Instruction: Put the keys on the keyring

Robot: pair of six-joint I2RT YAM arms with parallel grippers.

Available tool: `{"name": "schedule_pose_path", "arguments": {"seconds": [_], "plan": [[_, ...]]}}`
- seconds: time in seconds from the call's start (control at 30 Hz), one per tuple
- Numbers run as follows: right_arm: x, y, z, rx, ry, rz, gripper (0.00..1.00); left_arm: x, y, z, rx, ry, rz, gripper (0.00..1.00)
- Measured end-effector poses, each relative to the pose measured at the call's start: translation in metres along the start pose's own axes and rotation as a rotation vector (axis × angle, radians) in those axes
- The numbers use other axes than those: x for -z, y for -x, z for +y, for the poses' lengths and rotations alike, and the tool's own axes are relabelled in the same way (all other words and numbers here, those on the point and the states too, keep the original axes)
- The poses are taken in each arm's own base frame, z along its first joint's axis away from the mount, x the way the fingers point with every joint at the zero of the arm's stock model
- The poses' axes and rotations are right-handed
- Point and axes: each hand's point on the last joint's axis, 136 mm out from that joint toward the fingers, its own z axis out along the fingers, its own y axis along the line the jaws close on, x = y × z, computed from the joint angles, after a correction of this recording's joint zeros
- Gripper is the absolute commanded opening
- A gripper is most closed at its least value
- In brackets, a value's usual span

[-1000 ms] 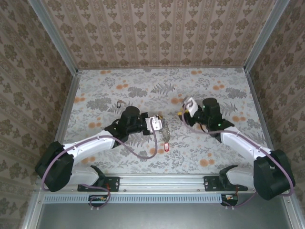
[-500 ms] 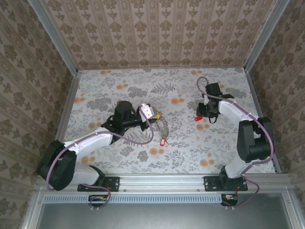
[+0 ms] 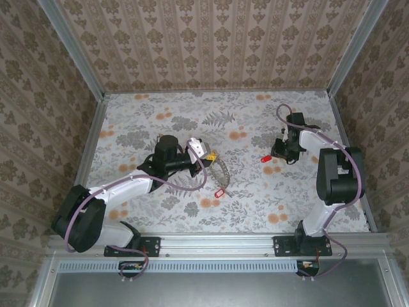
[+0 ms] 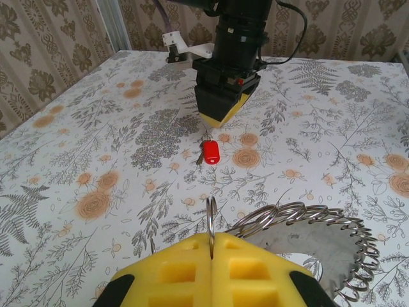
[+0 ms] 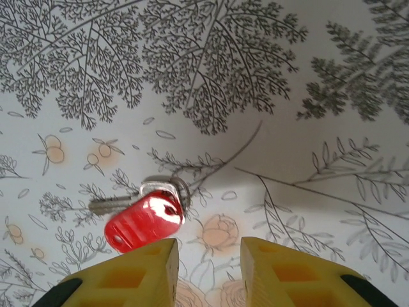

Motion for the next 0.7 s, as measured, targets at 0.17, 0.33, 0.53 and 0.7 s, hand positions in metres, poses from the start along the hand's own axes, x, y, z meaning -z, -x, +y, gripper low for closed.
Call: {"name": "schedule_pose_path", "arguments": {"seconds": [0.17,0.33,0.53,0.7], "plan": [[-0.013,0.002,0.004,-0.017,0.03,0.023,0.3,-0.001,-0.001,0.0,0.007,-0.004,0.002,0.0],[-0.022,0.001,0.005,-0.029,0.04,0.042,0.25,-0.001,-0.002,0.0,0.014,-0.004,0.003,0.0],[-0.022,0.009,0.009,-0.025,0.07,0.015,0.24,-0.001,-0.002,0.0,0.02,-0.004,0.004,0.0],[-0.022,0.014,0.014,-0.019,0.094,-0.006,0.19,-0.001,-0.002,-0.001,0.019,-0.006,0.004,0.0]]}}
